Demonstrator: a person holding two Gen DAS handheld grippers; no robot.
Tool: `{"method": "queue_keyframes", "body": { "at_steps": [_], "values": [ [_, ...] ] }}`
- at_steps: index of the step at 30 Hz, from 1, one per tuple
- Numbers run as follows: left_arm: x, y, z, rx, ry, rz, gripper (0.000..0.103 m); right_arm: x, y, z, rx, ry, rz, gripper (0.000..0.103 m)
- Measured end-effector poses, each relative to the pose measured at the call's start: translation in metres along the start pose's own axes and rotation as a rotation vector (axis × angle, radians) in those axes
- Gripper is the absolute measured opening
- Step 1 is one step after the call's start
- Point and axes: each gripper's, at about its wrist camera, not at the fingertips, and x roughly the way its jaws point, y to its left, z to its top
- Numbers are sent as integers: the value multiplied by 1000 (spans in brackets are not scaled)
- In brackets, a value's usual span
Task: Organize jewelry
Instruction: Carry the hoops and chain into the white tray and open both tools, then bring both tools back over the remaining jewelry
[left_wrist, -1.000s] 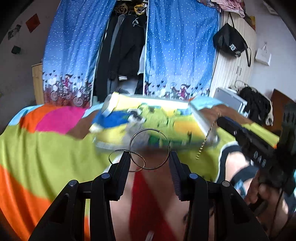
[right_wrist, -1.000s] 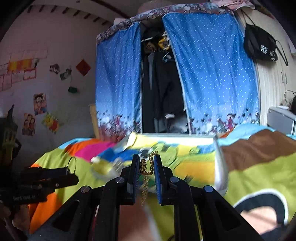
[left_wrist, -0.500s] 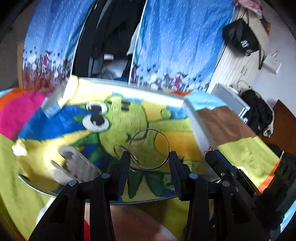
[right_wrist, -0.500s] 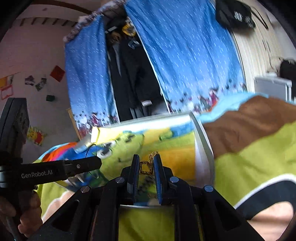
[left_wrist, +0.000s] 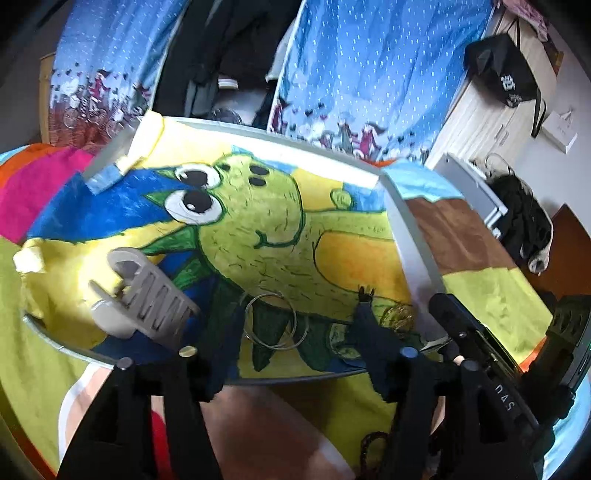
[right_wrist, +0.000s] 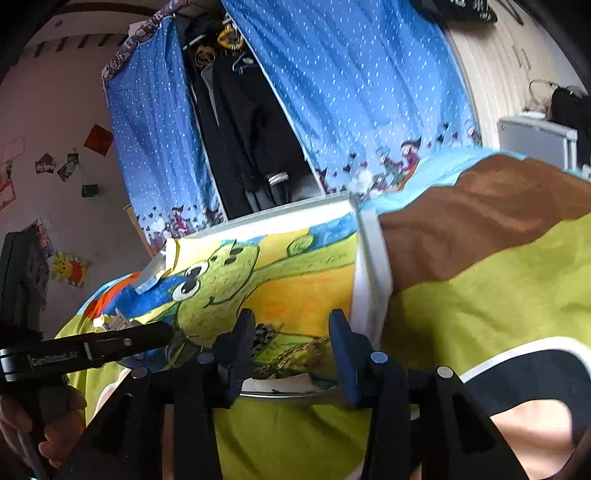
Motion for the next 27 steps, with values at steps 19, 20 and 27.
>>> {"method": "queue_keyframes", "body": {
  "at_steps": [19, 20, 27],
  "values": [
    [-178, -38, -50, 86, -320, 119, 85, -158, 88, -3, -226, -223, -105, 103],
    [-183, -39, -54, 92, -329, 121, 86, -166, 93, -7, -228, -233, -105, 103],
    [-234, -38, -108, 134, -408, 167, 97, -216, 128, -35, -278, -289, -98, 103]
  ]
}}
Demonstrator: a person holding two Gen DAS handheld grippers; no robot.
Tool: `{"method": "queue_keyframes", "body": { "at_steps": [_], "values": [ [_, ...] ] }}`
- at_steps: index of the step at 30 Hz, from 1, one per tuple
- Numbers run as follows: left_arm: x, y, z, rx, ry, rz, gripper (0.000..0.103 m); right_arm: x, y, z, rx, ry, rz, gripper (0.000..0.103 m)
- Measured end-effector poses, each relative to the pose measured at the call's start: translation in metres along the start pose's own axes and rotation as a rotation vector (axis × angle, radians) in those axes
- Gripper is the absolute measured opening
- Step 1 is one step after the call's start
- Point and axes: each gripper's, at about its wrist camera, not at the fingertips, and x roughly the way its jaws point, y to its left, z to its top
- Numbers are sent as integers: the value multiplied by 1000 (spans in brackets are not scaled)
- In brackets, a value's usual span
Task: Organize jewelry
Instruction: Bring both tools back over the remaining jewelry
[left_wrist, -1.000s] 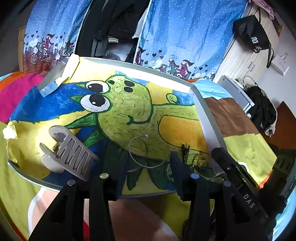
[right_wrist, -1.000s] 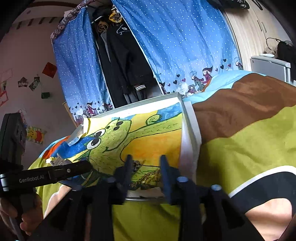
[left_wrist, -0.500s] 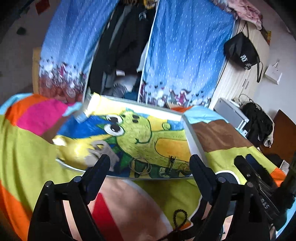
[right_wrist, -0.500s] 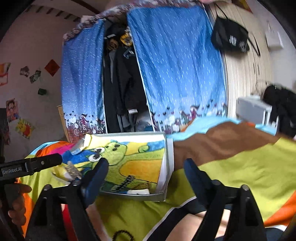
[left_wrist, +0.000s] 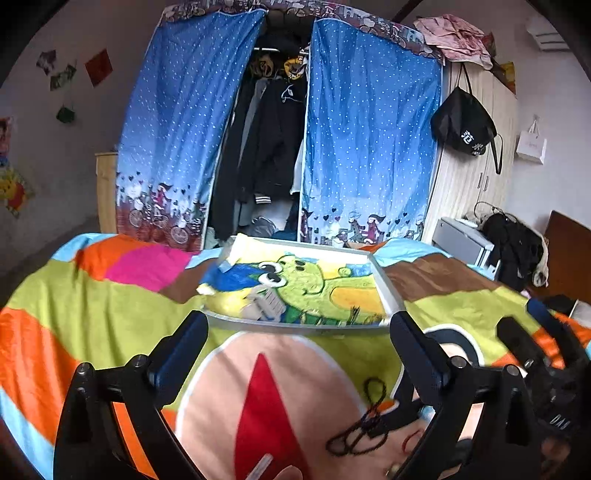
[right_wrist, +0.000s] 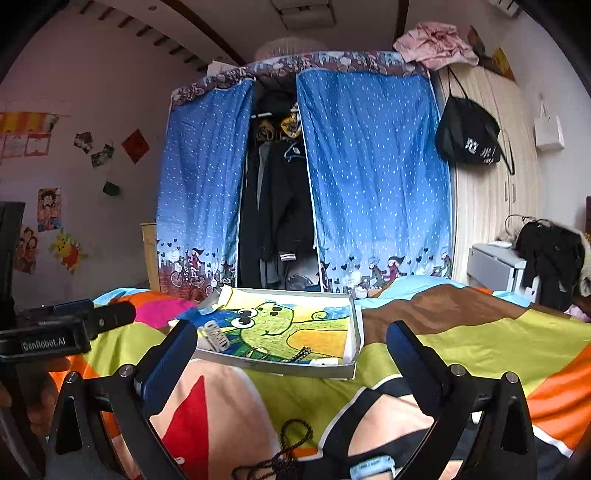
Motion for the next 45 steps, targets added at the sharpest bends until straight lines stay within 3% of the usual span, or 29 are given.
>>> {"method": "queue_keyframes", "body": {
  "at_steps": [5, 11, 16, 23, 29, 35, 39, 45],
  "values": [
    [-30, 14, -28, -1, 7, 16, 97, -31, 10, -22, 41, 30, -20, 103],
    [-46, 25, -64, 75, 78, 33, 97, -62, 15, -51, 85, 110, -67, 103],
    [-48, 36, -95, 91, 134, 13, 97, -73, 15, -78, 157, 255, -179, 103],
    [-41, 47, -134, 112, 194, -19, 97, -84, 10, -102, 252, 379, -196, 103],
    [-17, 46, -152, 84, 362, -80, 97, -66, 7, -122, 306, 514, -173, 103],
    [11, 54, -160, 61, 443, -54, 97, -38, 2, -139, 366, 641, -105, 103],
    [31, 64, -166, 12, 513, -55, 97, -9, -6, -159, 461, 775, -3, 103],
    [56, 71, -160, 21, 541, -93, 96, 16, -18, -164, 453, 824, -37, 103]
  ]
}}
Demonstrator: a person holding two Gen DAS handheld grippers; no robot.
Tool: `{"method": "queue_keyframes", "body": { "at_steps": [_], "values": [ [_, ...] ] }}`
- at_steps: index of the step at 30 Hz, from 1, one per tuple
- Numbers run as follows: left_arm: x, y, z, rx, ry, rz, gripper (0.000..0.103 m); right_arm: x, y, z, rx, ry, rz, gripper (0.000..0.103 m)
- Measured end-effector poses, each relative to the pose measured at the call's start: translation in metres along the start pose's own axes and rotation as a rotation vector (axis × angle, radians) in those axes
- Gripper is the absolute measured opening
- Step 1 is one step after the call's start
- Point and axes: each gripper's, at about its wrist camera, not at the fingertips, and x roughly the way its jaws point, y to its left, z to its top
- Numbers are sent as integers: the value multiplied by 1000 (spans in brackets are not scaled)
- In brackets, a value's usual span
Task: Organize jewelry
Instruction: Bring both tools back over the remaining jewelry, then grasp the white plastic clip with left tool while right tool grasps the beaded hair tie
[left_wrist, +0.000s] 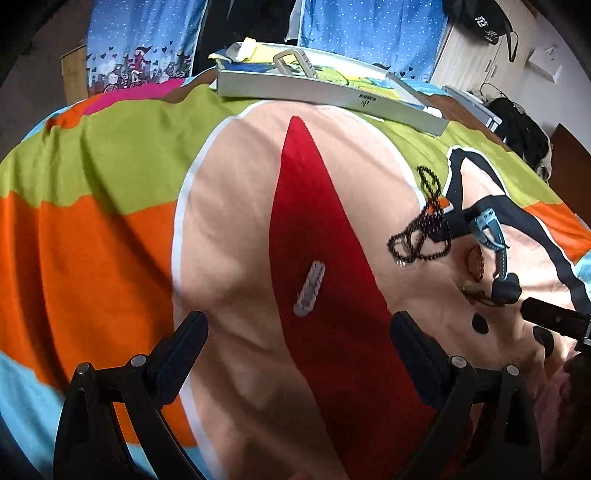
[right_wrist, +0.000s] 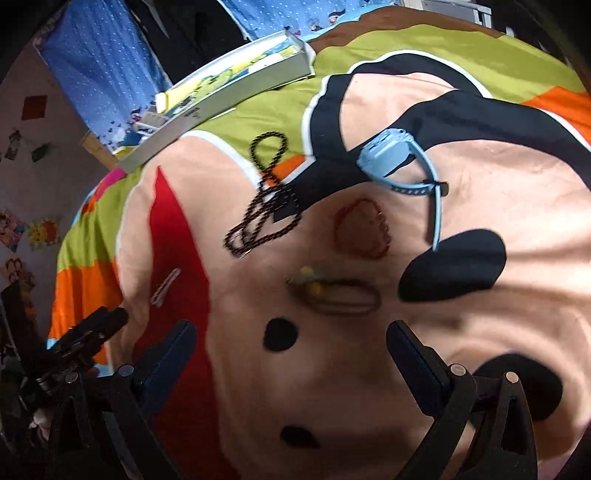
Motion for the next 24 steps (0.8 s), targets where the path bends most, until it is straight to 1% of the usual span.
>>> {"method": "queue_keyframes", "body": {
  "at_steps": [3, 8, 11, 12, 13, 15, 16, 18, 21, 22, 23, 24],
  "values": [
    [7, -1, 6, 19, -7, -9, 96, 13, -9, 4, 30, 13, -18, 103],
    [31, -10, 11, 97, 18, -5, 96, 41, -28, 5, 119, 51, -17, 103],
    [45, -12, 11, 113, 47, -24, 93, 51, -23, 7, 88, 50, -48, 100],
    [50, -13, 11, 120, 63, -29, 87, 54, -20, 7, 73, 47, -54, 97],
    [55, -14, 10, 128, 75, -29, 79, 57, -15, 7, 53, 44, -57, 94],
    [64, -15, 7, 143, 104, -21, 70, 62, -9, 7, 30, 36, -49, 93],
    [67, -16, 5, 152, 110, -15, 70, 63, -8, 7, 33, 27, -25, 89],
    [69, -17, 4, 169, 102, -8, 70, 66, -6, 8, 45, 13, -1, 87],
    [70, -15, 6, 151, 97, -23, 70, 68, -8, 10, 78, -8, 13, 86],
    [70, -12, 7, 134, 97, -27, 65, 68, -9, 10, 89, -14, 16, 85],
    [70, -9, 8, 121, 96, -27, 62, 66, -11, 9, 100, -20, 15, 83],
    [69, -9, 9, 113, 95, -28, 57, 65, -13, 9, 111, -27, 12, 77]
  ]
}}
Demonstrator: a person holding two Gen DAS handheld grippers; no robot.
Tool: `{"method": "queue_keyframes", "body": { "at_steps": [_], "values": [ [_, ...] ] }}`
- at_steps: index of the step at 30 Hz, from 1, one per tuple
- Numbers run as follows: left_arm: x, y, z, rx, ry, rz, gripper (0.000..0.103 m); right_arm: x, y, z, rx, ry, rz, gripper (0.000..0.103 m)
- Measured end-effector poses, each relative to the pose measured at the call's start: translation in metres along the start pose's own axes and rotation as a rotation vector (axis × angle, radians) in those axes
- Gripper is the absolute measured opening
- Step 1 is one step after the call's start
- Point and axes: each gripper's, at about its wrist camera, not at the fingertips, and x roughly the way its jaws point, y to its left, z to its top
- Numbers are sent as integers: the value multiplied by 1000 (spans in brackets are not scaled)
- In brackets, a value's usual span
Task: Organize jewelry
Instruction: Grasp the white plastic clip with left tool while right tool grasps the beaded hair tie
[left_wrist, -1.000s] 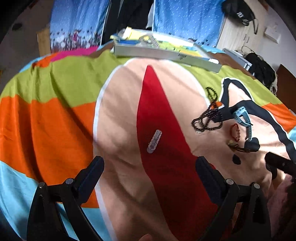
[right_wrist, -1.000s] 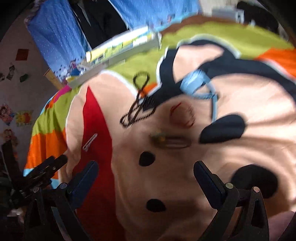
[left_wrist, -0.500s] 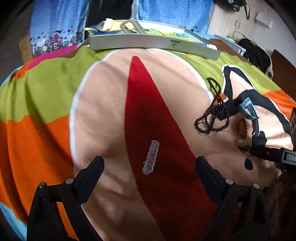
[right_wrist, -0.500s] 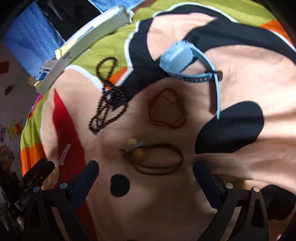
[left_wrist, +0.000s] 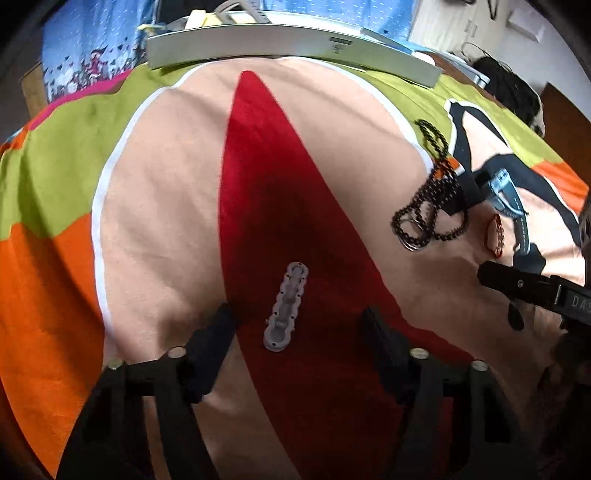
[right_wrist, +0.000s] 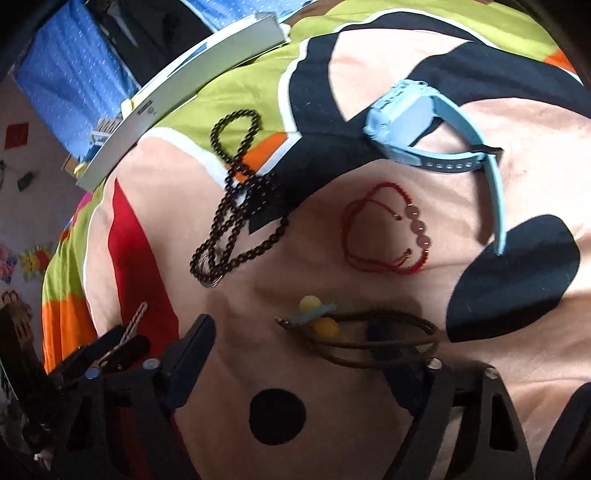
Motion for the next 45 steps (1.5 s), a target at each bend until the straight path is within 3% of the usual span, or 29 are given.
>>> {"method": "queue_keyframes", "body": {
  "at_steps": [4, 7, 11, 15, 22, 27, 32, 40, 45],
  "values": [
    [0, 3, 0, -16, 4, -17, 35, -4, -11, 1, 55, -20, 1, 61],
    [-1, -2, -1, 9, 13, -34, 25, -7, -15, 1, 77, -27, -3, 52],
    [1, -5, -4, 26, 23, -43, 16, -6, -15, 2, 90, -33, -11, 43],
    [1, -2, -4, 6, 26, -54, 13, -3, -13, 2, 70, -17, -10, 28],
    [-1, -4, -4, 16, 32, -68, 12, 5, 2, 2, -1, 28, 55, 26],
    [-2, -15, -5, 48, 37, -89, 12, 5, 17, 1, -84, 24, 55, 26],
    [-12, -19, -6, 49, -15, -87, 12, -5, 37, -1, -180, -30, 76, 25],
    [-25, -20, -3, 17, -90, -73, 12, -16, 69, -9, -389, -118, 13, 25],
    [-37, -19, -1, 1, -132, -33, 12, -23, 79, -9, -455, -167, -5, 25]
  ]
}}
